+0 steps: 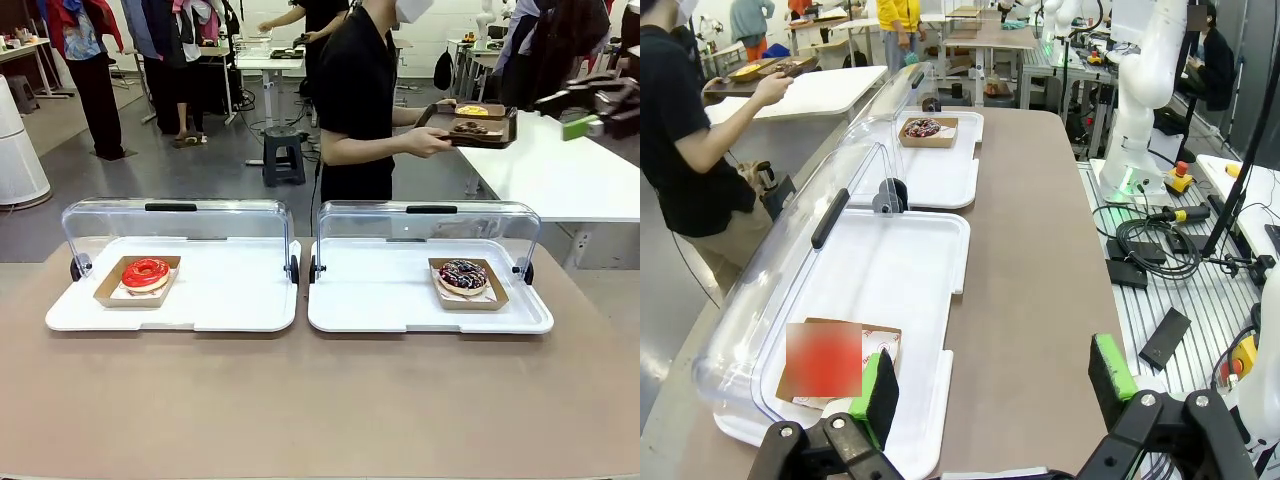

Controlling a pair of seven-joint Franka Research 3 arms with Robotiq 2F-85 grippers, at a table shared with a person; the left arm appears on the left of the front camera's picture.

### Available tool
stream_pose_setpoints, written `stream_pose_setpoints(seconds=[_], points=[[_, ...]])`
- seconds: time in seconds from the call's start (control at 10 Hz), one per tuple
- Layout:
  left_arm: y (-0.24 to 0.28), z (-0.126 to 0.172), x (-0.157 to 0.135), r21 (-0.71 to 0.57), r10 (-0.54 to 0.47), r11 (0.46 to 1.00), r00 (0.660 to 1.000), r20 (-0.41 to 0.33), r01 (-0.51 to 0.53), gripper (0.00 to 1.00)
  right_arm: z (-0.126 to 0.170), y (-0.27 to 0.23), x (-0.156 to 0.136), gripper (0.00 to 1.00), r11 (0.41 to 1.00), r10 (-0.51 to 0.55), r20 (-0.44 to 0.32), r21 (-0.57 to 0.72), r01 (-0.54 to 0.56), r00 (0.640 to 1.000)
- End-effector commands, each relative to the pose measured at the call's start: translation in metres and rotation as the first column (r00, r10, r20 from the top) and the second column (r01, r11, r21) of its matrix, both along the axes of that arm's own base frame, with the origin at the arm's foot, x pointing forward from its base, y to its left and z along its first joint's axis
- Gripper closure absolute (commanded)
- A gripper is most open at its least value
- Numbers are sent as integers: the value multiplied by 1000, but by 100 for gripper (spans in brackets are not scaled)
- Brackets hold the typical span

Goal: Provide the desired donut to the person.
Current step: Place the picked Paper togo box onto the Handle tray extended by the person.

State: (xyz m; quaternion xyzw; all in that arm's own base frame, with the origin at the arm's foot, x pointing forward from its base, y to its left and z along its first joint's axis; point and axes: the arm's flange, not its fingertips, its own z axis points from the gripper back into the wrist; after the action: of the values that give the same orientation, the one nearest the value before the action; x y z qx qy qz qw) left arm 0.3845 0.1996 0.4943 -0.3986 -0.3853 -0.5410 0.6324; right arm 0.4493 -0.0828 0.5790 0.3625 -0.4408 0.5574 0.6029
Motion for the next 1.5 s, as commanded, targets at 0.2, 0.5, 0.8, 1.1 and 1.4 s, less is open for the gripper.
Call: stream_pose_setpoints(seconds=[0.2,0.5,0.8,1.1,1.4], points=[[0,1,-1,-7,3,1000,1000,18,-3,0,-19,-55,-8,0,992,-123,-69,17,124,990],[0,1,-1,-7,3,1000,1000,18,-3,0,-20,-88,-3,0,974,-224,-217,-9,228,950],[0,1,-1,-7,3,1000,1000,18,-3,0,-22,-105,-13,0,987,-158,-337,-78,139,928],[0,1,-1,-7,3,1000,1000,18,-3,0,-28,-100,-16,0,981,-192,-308,-77,177,932],[0,1,-1,-7,3,1000,1000,18,-3,0,-28,-100,-16,0,981,-192,-308,-77,177,932]])
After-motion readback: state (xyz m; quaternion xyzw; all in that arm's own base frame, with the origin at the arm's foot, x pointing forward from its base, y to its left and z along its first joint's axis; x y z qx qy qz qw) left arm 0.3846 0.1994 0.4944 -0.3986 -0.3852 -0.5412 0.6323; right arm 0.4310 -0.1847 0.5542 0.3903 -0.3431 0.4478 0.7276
